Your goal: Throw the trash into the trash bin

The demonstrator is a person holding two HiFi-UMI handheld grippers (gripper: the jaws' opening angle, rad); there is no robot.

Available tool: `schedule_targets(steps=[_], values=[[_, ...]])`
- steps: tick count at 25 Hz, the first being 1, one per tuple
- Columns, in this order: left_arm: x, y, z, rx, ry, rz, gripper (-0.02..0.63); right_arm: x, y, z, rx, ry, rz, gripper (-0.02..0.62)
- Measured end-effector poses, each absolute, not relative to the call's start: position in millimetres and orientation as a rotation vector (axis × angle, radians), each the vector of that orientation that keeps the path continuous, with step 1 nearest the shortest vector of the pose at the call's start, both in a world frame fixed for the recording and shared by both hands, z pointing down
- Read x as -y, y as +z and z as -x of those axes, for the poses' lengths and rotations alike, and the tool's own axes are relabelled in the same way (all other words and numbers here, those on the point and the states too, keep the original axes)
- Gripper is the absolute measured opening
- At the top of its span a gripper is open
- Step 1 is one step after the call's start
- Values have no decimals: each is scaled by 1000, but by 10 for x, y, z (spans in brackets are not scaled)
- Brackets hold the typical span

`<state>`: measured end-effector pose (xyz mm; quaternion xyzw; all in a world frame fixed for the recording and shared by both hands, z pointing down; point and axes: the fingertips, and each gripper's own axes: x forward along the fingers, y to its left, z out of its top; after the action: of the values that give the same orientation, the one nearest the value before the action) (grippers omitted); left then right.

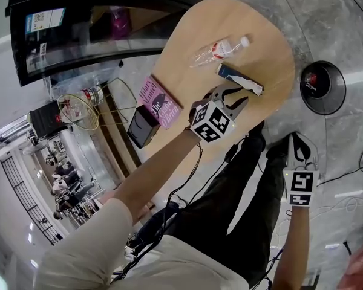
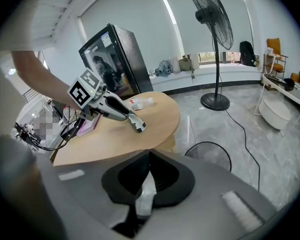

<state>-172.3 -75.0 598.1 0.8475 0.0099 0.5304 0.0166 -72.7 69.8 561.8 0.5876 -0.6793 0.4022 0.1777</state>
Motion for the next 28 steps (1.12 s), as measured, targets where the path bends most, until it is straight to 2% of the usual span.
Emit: schedule_targets(steps=[3, 10, 18, 20, 21, 23, 28], values=[[761, 6086, 1731, -128, 1726, -2644, 141, -673, 5646, 737, 1916, 1144, -1667, 11], [754, 6324, 1713, -333, 1873, -2670, 139, -617, 5741, 754, 1905, 1160, -1679, 11], [694, 6545, 1721, -509, 2021, -2677, 93, -614, 5843, 739, 1888, 1185, -1699, 11], [701, 6578, 1718, -510, 2038, -2685, 67, -614, 5864, 732, 1885, 1189, -1704, 11], [704, 6586, 1713, -509, 2045, -2691, 33, -617, 5872, 727, 1884, 1191, -1706, 11], [701, 6587, 1695, -505, 2041, -2698, 17, -626, 5882, 714, 1880, 1196, -1712, 11], [659, 6530, 1664, -508, 2008, -2709, 8, -660, 5887, 689, 1871, 1205, -1726, 11]])
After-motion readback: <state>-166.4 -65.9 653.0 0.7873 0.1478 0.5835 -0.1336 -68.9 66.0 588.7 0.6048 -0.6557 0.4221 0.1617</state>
